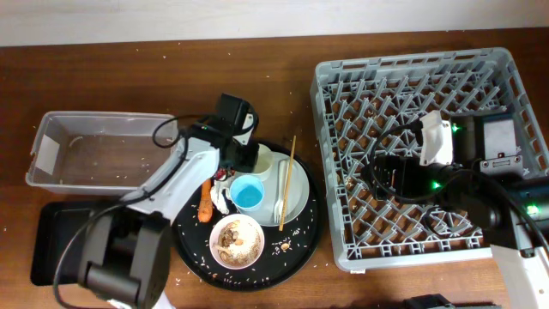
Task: Sort waste into correct bins and load items into the dishwasher rack
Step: 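Grasp the white cup on the tray with the left gripper, then hand the white cup from the left gripper to the right gripper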
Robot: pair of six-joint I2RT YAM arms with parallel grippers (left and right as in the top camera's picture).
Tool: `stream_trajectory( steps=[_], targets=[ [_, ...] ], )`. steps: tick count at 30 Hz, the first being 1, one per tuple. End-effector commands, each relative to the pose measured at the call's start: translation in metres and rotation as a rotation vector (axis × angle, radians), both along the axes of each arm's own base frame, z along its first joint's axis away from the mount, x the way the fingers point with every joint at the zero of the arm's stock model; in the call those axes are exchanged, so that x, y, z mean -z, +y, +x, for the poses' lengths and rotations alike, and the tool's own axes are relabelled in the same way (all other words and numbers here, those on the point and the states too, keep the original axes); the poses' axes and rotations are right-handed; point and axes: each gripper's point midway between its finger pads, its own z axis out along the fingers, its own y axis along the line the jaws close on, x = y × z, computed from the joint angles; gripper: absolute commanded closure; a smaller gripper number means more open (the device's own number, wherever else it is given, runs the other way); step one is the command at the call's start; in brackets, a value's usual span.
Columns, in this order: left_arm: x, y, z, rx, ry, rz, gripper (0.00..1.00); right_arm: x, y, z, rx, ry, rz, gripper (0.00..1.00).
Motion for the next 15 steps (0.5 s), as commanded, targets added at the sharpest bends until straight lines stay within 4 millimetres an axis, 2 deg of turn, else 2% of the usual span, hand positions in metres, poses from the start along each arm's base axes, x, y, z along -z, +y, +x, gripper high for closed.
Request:
stream_trajectory(
  steps=[1, 4, 6, 7, 8, 9, 10, 11, 14, 15],
  targets=[
    [-0.021, -0.015, 0.001, 0.03, -0.015, -0.078, 1.0, -0.007, 0.001, 0.001, -0.012, -0.025, -0.005, 0.01],
    [-0.089, -0.015, 0.004, 0.031, -0.112, -0.114, 1.0, -0.003, 0.002, 0.005, -0.013, -0.013, -0.006, 0.15],
    [-0.16, -0.024, -0.008, 0.095, -0.23, -0.251, 1.0, -0.015, 0.011, 0.003, -0.062, -0.063, 0.037, 0.21],
    [-0.2, -0.034, -0.024, 0.19, -0.28, -0.399, 1.0, -0.029, 0.026, -0.003, -0.173, -0.136, 0.091, 0.24],
    [-0.253, -0.04, -0.051, 0.343, -0.352, -0.603, 1.0, -0.052, 0.047, -0.016, -0.331, -0.24, 0.179, 0.25],
    [-0.273, -0.043, -0.065, 0.421, -0.381, -0.688, 1.0, -0.065, 0.057, -0.023, -0.4, -0.29, 0.231, 0.25],
    [-0.311, -0.046, -0.099, 0.578, -0.408, -0.867, 1.0, -0.079, 0.068, -0.028, -0.455, -0.335, 0.297, 0.24],
    [-0.325, -0.05, -0.117, 0.67, -0.409, -0.951, 1.0, -0.089, 0.075, -0.031, -0.51, -0.372, 0.341, 0.24],
    [-0.345, -0.054, -0.144, 0.801, -0.382, -1.095, 1.0, -0.124, 0.102, -0.058, -0.786, -0.533, 0.495, 0.24],
    [-0.352, -0.054, -0.151, 0.845, -0.379, -1.137, 1.0, -0.13, 0.107, -0.06, -0.825, -0.564, 0.504, 0.24]
  ],
)
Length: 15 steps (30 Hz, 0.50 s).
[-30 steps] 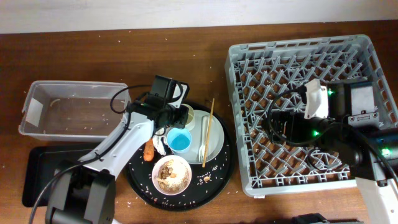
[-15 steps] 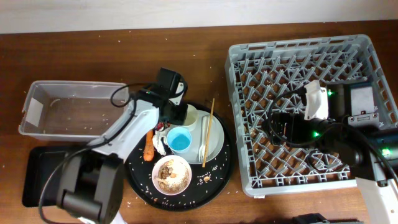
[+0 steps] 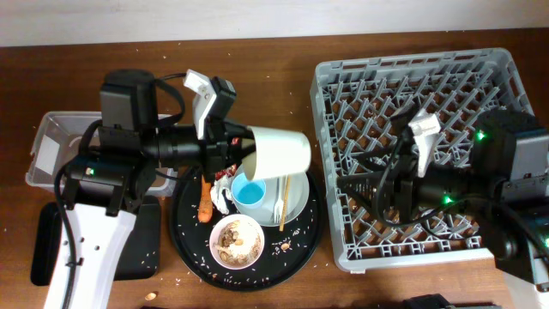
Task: Sort waste into correct bins and load items into the dishwasher rack
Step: 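Hand the white cup from the left gripper to the right gripper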
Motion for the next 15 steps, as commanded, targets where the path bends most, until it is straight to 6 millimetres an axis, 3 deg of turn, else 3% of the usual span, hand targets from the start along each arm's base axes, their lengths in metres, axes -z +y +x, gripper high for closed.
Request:
stream_trajectory(
  steps=[1, 7, 9, 11, 15],
  targets=[
    [-0.037, -0.003, -0.044, 0.273, -0.052, -0.191, 1.0, -0.032, 0.029, -0.032, -0.262, -0.141, 0.114, 0.23],
    [-0.038, -0.003, -0.046, 0.283, -0.053, -0.197, 1.0, -0.049, 0.071, -0.062, -0.495, -0.277, 0.164, 0.24],
    [-0.038, -0.003, -0.046, 0.283, -0.053, -0.197, 1.0, -0.041, 0.081, -0.054, -0.472, -0.226, 0.139, 0.36],
    [-0.038, -0.003, -0.046, 0.282, -0.053, -0.197, 1.0, -0.033, 0.088, -0.043, -0.441, -0.221, 0.105, 0.39],
    [-0.038, -0.003, -0.046, 0.282, -0.048, -0.197, 1.0, -0.024, 0.079, -0.01, -0.257, -0.196, 0.037, 0.32]
  ],
)
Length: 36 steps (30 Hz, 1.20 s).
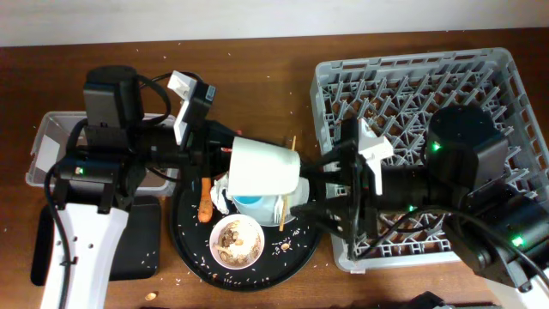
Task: Sort waste into correct bins and load items into the dishwasher rack
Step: 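Hand the white cup from the left gripper to the right gripper, then place the white cup upside down in the rack with the right gripper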
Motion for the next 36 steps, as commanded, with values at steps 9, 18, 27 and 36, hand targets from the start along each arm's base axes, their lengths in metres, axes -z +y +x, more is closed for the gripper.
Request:
stream_trajectory(
  steps=[9, 18, 27, 36],
  targets=[
    [-0.006, -0.01, -0.017, 0.076, -0.024, -0.021, 1.0, 0.018, -0.024, 0.056, 0.234, 0.076, -0.056, 0.22],
    [-0.004, -0.022, -0.024, 0.101, -0.035, -0.005, 1.0, 0.012, 0.005, 0.022, -0.068, 0.071, 0.018, 0.24],
    [0.002, -0.024, -0.011, 0.031, -0.062, 0.037, 0.43, 0.006, -0.011, 0.03, 0.126, 0.032, -0.024, 0.56],
    [0.067, 0.022, 0.069, -0.488, 0.031, 0.39, 0.32, 0.112, -0.26, 0.049, 1.442, 0.658, -0.336, 0.55]
  ],
)
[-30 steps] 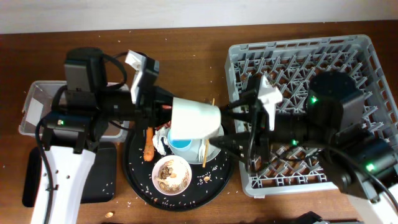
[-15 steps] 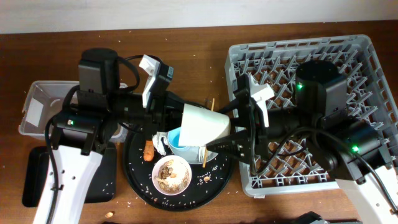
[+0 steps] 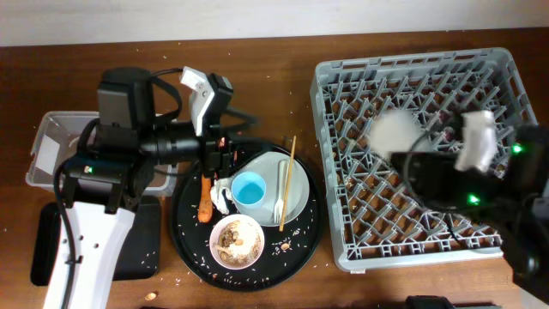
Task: Sort waste into correct bins and load items into the dishwasher rack
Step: 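Place the white cup upside down in the rack with the right gripper, then grasp the blue cup with the left gripper and lift it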
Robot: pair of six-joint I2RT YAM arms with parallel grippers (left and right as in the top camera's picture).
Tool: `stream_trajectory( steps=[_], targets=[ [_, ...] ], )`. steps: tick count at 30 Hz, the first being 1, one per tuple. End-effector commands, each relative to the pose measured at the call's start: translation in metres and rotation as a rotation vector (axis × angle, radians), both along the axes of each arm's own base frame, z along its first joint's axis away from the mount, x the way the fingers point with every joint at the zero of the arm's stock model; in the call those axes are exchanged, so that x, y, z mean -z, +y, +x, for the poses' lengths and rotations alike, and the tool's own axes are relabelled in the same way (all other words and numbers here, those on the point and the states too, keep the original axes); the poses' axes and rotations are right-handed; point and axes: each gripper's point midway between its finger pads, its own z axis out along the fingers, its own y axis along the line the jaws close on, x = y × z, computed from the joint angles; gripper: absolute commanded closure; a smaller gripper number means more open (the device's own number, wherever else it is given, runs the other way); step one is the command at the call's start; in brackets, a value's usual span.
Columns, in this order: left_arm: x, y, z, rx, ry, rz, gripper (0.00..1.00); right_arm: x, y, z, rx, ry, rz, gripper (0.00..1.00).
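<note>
A white cup (image 3: 393,133) shows as a blur above the middle of the grey dishwasher rack (image 3: 343,77), and my right gripper (image 3: 405,157) is shut on it from the right. My left gripper (image 3: 220,154) hangs open and empty over the left side of the round black tray (image 3: 184,245). On the tray lies a white plate (image 3: 298,199) with a small blue cup (image 3: 248,189), a white utensil (image 3: 280,184) and a wooden chopstick (image 3: 288,180). In front of it stands a bowl of food scraps (image 3: 237,241). An orange carrot piece (image 3: 205,199) lies at the tray's left.
A clear plastic bin (image 3: 51,137) stands at the far left, partly under my left arm. A black bin (image 3: 47,249) sits in front of it. Crumbs are scattered on the tray, the wood table and the rack floor.
The white cup has gone from the left gripper over the tray to the right gripper over the rack. My left gripper is now empty, and my right arm is back above the rack.
My left gripper first reached the white cup on the tray's plate while the right arm waited over the rack. It then held the cup lifted above the tray. The right gripper met it there, and now carries the cup above the rack.
</note>
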Motion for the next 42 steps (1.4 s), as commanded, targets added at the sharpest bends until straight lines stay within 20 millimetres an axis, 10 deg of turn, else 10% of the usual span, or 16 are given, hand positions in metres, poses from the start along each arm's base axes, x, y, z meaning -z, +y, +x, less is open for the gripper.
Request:
stream_trajectory(
  steps=[1, 7, 14, 18, 24, 32, 38, 42],
  targets=[
    [0.027, 0.025, 0.021, -0.209, 0.036, 0.171, 0.32, 0.047, -0.09, -0.022, 0.46, 0.283, -0.107, 0.55],
    [0.04, 0.032, 0.017, -0.237, 0.089, 0.216, 0.32, 0.133, -0.167, -0.025, 0.684, 0.712, -0.195, 0.51],
    [0.043, 0.035, 0.019, -0.256, 0.091, 0.234, 0.32, 0.198, -0.172, 0.003, 0.61, 0.93, -0.114, 0.28],
    [0.065, 0.05, 0.023, -0.358, 0.114, 0.377, 0.32, 0.137, -0.157, 0.013, 0.551, 0.719, -0.073, 0.19],
    [0.176, 0.072, 0.023, -0.586, 0.422, 0.694, 0.43, 0.019, -0.03, -0.006, 0.082, 0.163, -0.033, 0.2],
    [0.29, 0.065, 0.031, -0.537, 0.651, 0.874, 0.63, 0.025, 0.003, -0.013, -0.064, 0.199, -0.041, 0.2],
    [0.294, 0.051, 0.044, -0.525, 0.609, 0.845, 0.99, 0.041, 0.003, -0.006, -0.073, 0.288, -0.036, 0.21],
    [0.212, 0.053, 0.058, -0.543, 0.514, 0.715, 1.0, 0.04, 0.028, -0.018, -0.208, 0.273, -0.069, 0.21]
  ],
)
